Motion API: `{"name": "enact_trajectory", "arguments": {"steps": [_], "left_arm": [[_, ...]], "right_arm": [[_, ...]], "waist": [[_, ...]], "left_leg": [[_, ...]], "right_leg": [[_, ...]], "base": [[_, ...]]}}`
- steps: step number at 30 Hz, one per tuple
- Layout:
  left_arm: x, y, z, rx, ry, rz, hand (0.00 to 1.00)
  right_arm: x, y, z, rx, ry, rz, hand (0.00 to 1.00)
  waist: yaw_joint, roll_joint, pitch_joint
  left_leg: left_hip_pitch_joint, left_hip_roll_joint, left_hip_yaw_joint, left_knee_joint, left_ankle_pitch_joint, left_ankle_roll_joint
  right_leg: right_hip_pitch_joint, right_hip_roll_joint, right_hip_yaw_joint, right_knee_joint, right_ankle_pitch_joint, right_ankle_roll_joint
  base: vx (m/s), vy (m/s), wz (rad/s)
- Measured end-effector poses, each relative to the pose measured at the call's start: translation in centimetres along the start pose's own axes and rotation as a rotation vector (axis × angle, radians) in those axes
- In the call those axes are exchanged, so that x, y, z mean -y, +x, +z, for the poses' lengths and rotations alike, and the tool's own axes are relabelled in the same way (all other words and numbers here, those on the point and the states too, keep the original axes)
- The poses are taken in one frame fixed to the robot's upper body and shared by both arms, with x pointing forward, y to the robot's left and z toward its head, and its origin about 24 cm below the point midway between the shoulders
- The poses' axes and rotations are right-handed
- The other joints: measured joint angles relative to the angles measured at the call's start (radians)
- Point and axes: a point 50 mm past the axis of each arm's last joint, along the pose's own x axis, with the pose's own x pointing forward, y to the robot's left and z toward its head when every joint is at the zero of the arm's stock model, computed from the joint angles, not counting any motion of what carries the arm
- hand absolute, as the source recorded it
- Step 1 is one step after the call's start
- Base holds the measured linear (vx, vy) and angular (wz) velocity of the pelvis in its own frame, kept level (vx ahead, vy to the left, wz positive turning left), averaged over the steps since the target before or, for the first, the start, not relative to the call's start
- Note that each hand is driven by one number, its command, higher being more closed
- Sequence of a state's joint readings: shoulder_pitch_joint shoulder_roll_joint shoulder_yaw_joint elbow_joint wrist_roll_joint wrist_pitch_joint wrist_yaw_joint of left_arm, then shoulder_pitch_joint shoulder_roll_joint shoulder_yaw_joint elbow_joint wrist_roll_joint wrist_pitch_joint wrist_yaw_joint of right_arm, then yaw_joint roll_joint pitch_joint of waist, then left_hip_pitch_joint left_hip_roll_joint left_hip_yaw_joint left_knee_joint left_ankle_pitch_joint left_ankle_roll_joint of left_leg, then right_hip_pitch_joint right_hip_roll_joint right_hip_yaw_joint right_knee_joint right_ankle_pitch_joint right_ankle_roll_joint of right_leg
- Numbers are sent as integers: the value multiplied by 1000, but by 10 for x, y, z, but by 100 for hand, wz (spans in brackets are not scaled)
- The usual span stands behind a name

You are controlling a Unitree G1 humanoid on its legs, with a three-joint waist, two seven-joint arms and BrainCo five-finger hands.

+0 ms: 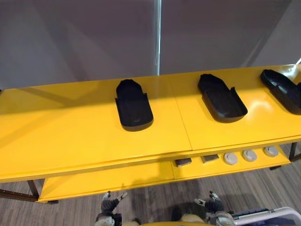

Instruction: Walk over and take plastic housings, then place them on the shelf

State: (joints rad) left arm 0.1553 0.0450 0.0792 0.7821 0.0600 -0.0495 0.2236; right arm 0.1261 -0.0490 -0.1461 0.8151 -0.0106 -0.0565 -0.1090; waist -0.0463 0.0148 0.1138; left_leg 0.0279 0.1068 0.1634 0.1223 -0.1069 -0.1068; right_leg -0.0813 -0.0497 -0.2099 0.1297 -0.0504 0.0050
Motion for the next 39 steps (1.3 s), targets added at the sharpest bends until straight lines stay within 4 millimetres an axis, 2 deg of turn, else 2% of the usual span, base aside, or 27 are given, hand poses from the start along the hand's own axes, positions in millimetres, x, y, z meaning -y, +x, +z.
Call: {"name": "enact_trajectory", "arguments": {"steps": [2,6,9,11,13,16,17,19,20,21,22,23,27,31,32,33,35,36,37,39], "left_arm": [[0,1,2,5,-1,0,0],[4,6,19,54,-7,-4,0],[5,12,37,103,-11,8,0],[2,13,41,117,-6,22,0],[-2,15,46,132,-2,41,0],[-4,16,51,151,17,42,0],[-2,15,51,154,24,36,0],[-7,15,46,143,34,47,0],[-10,15,44,135,37,53,0],[-8,14,43,129,34,51,0],[-7,14,43,129,30,48,0],[0,14,44,125,28,31,0],[23,12,48,133,40,-33,0],[23,12,36,82,55,-36,0],[23,11,29,54,60,-36,0],[24,10,25,42,57,-37,0],[18,6,9,-13,60,-23,0],[17,6,8,-18,60,-20,0],[16,6,8,-17,57,-14,0],[14,8,10,-15,62,-11,0]], "right_arm": [[-1,3,7,20,0,1,0],[-3,4,13,39,3,3,0],[-9,7,23,65,2,16,0],[-15,9,33,98,-21,34,0],[-22,8,41,131,-66,65,0],[-27,5,38,138,-83,86,0],[-28,3,28,108,-87,89,0],[-31,-1,17,80,-113,101,0],[-35,-2,16,81,-164,120,0],[-38,-1,19,95,-216,139,0],[-40,0,21,100,-243,148,0],[-42,2,24,103,-272,155,0],[-40,-2,12,77,-312,156,0],[-37,-4,3,49,-300,146,0],[-36,-4,3,43,-301,142,0],[-36,-4,3,41,-299,141,0],[-37,-4,4,40,-278,137,0],[-37,-4,4,40,-277,137,0],[-37,-4,3,36,-275,135,0],[-33,-4,1,29,-264,121,0]], "waist": [[-2,1,3],[-30,0,5],[-25,-24,30],[-22,-40,58],[-23,-47,74],[-28,-35,85],[-30,-39,82],[-23,-67,66],[-7,-98,50],[11,-90,46],[10,-90,45],[2,-81,50],[2,-83,43],[0,-79,32],[1,-75,30],[0,-71,31],[4,-49,17],[4,-53,10],[4,-41,10],[-8,-38,5]], "left_leg": [[6,-1,-1,-3,0,0],[19,-3,-23,-36,-13,12],[18,-16,46,-37,-34,36],[12,-24,148,-8,-59,58],[-21,-5,237,45,-72,87],[-19,7,306,56,-82,104],[-11,14,317,62,-81,104],[-19,13,336,93,-81,104],[-41,13,357,124,-82,103],[-63,17,355,122,-80,99],[-70,19,354,116,-74,90],[-82,32,355,114,-61,82],[-24,43,362,67,-33,63],[-4,47,425,51,-21,65],[10,63,476,46,-21,66],[21,66,505,40,-20,66],[54,79,621,19,-17,65],[63,84,644,20,-17,62],[75,91,671,24,-13,53],[80,98,688,30,-7,43]], "right_leg": [[-15,3,28,11,0,0],[-43,12,58,23,6,1],[-104,25,160,42,41,15],[-129,42,254,-3,115,36],[-141,52,293,-100,251,81],[-200,24,146,307,-31,24],[-158,7,93,420,-108,39],[-71,-25,46,430,-183,64],[-47,-24,41,337,-193,64],[-22,8,47,221,-171,29],[-7,20,59,159,-158,7],[6,43,77,88,-116,-20],[47,82,159,-3,-40,-34],[32,93,229,-31,6,-34],[23,93,237,-36,-6,-35],[19,79,186,-23,-31,-47],[-2,-33,-134,44,-56,-50],[5,-61,-222,50,-57,-50],[18,-93,-349,45,-50,-47],[27,-72,-343,13,-3,-30]], "base": [[30,-29,-51],[7,3,-29],[-83,80,-97],[-165,111,-153],[-268,70,-150],[-169,12,-67],[-77,-41,-27],[-61,-90,-38],[-110,-139,-102],[-109,-139,-113],[-128,-139,-102],[-122,-105,-68],[-123,-50,-60],[-114,2,-58],[-186,9,-79],[-173,31,-103],[-100,44,-124],[-32,-14,-124],[0,-61,-102],[2,-89,-73]]}}
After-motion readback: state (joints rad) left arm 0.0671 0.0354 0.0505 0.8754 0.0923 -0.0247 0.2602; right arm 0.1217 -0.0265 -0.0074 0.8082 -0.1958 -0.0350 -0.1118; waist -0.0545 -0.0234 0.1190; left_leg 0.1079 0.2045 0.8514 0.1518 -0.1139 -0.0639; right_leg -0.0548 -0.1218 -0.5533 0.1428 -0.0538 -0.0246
